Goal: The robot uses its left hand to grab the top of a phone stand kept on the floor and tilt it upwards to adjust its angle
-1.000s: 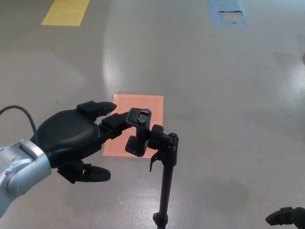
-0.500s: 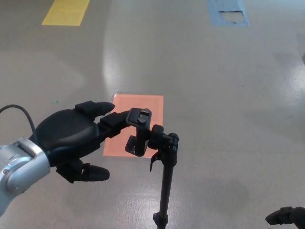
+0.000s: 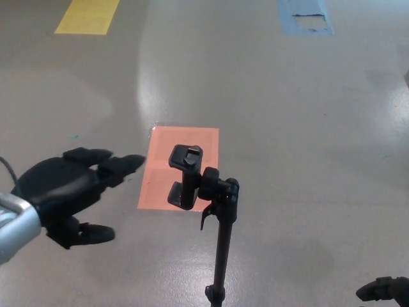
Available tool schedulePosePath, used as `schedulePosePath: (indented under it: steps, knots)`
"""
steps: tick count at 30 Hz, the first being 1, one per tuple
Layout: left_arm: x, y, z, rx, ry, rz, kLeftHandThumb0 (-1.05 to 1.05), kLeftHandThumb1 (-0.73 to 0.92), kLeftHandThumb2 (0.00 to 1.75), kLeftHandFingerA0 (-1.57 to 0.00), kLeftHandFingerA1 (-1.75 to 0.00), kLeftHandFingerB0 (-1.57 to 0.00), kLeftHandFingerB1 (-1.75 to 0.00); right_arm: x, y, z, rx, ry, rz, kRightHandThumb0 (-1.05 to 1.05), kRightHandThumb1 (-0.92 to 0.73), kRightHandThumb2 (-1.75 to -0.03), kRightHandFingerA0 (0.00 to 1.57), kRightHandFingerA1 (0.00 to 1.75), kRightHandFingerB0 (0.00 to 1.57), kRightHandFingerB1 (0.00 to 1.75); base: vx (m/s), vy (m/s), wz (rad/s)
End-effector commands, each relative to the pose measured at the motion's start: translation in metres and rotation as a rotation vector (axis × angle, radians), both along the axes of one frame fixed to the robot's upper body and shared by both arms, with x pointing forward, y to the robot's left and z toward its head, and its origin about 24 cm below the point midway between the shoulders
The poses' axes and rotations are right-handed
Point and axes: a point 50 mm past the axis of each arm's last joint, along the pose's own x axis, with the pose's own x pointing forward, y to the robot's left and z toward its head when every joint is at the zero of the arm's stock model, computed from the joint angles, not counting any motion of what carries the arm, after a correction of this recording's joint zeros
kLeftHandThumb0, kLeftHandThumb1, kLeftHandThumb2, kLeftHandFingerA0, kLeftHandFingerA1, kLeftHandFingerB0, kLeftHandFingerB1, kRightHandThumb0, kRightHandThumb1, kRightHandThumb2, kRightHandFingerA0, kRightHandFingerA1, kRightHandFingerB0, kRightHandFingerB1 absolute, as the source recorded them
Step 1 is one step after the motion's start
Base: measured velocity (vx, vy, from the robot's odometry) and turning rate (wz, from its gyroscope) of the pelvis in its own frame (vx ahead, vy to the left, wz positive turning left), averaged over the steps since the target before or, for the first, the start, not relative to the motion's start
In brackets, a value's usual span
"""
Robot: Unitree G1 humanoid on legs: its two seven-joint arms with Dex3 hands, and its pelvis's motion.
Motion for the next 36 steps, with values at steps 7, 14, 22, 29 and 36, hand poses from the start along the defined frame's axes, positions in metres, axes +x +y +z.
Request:
schedulePosePath:
  steps: [7, 14, 22, 29, 36]
  knots:
    - [0.009, 0.054, -0.033, 0.02, 0.046, 0.232, -0.87, 0.65, 1.05, 0.0, -0.13, 0.0, -0.11, -0.004, -0.006, -0.001, -0.012, 0.012, -0.012, -0.63, -0.6, -0.92, 0.34, 0.51, 0.3, 0.48, 0.0, 0.0, 0.0]
    - [-0.011, 0.058, -0.073, 0.017, 0.141, 0.289, -0.96, 0.69, 1.06, -0.02, -0.07, 0.0, -0.05, -0.004, -0.004, -0.002, -0.022, 0.011, -0.014, -0.64, -0.59, -0.91, 0.31, 0.5, 0.27, 0.46, 0.0, 0.0, 0.0]
    - [-0.054, 0.069, -0.131, -0.009, 0.29, 0.469, -0.88, 0.67, 1.11, -0.01, -0.16, 0.0, -0.13, -0.008, -0.003, -0.006, -0.041, -0.002, -0.038, -0.58, -0.77, -0.65, 0.25, 0.34, 0.28, 0.32, 0.0, 0.0, 0.0]
    - [-0.087, 0.084, -0.155, -0.07, 0.362, 0.649, -0.93, 0.77, 1.13, 0.0, -0.11, 0.0, -0.09, -0.014, -0.003, -0.01, -0.043, -0.004, -0.047, -0.6, -0.8, -0.64, 0.25, 0.34, 0.25, 0.3, 0.0, 0.0, 0.0]
    - [-0.122, 0.092, -0.176, -0.146, 0.427, 0.836, -0.91, 0.77, 1.13, 0.0, -0.11, 0.0, -0.12, -0.026, -0.004, -0.018, -0.02, 0.017, -0.065, -0.61, -0.81, -0.64, 0.23, 0.35, 0.23, 0.31, 0.0, 0.0, 0.0]
